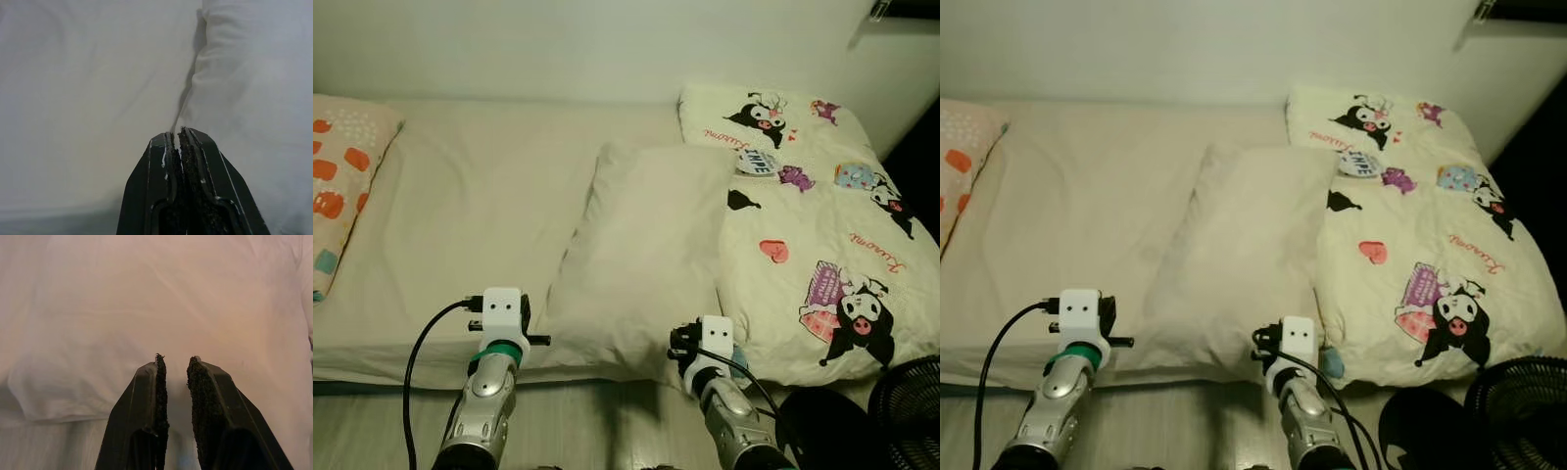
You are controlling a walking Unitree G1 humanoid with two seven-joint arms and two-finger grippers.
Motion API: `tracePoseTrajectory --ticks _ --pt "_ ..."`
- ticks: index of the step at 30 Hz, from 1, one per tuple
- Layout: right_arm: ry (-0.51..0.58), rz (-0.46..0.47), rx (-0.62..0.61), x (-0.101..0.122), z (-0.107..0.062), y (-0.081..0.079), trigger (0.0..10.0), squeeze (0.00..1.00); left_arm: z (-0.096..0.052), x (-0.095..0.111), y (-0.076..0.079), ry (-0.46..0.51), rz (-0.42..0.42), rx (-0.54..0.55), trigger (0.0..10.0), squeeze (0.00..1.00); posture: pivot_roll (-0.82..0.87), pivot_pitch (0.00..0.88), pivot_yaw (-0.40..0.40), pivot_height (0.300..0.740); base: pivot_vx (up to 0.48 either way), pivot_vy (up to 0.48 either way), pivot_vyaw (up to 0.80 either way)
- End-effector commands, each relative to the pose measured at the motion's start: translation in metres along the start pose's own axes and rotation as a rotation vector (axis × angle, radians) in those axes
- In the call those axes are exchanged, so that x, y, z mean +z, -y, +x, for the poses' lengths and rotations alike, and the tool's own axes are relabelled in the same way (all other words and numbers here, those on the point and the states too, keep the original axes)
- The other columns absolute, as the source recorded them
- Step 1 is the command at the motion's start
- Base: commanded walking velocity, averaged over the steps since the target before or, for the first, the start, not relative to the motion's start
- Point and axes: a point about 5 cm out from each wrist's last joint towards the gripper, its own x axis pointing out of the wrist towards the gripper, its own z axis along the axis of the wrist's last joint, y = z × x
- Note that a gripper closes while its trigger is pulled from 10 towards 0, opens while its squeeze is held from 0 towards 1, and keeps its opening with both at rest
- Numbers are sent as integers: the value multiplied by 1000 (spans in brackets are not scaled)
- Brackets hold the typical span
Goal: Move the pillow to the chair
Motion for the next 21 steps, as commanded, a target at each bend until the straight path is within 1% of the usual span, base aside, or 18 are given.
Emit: tracePoseTrajectory --ticks 1,9,15,21 --pt "-22 18 -18 -7 -3 3 10000 0 -2 -4 1 -10 -1 -6 10000 0 54 22 16 740 274 0 0" --pt "-32 21 -26 -8 -3 4 10000 0 -3 -4 0 -12 0 -8 10000 0 55 24 17 740 271 0 0" --pt "-34 28 -34 -9 -4 5 10000 0 -3 -5 0 -12 1 -9 10000 0 55 24 18 740 274 0 -545" --pt "-32 21 -39 -8 -4 5 10000 0 -2 -4 1 -10 3 -15 10000 0 54 24 22 740 274 0 0"
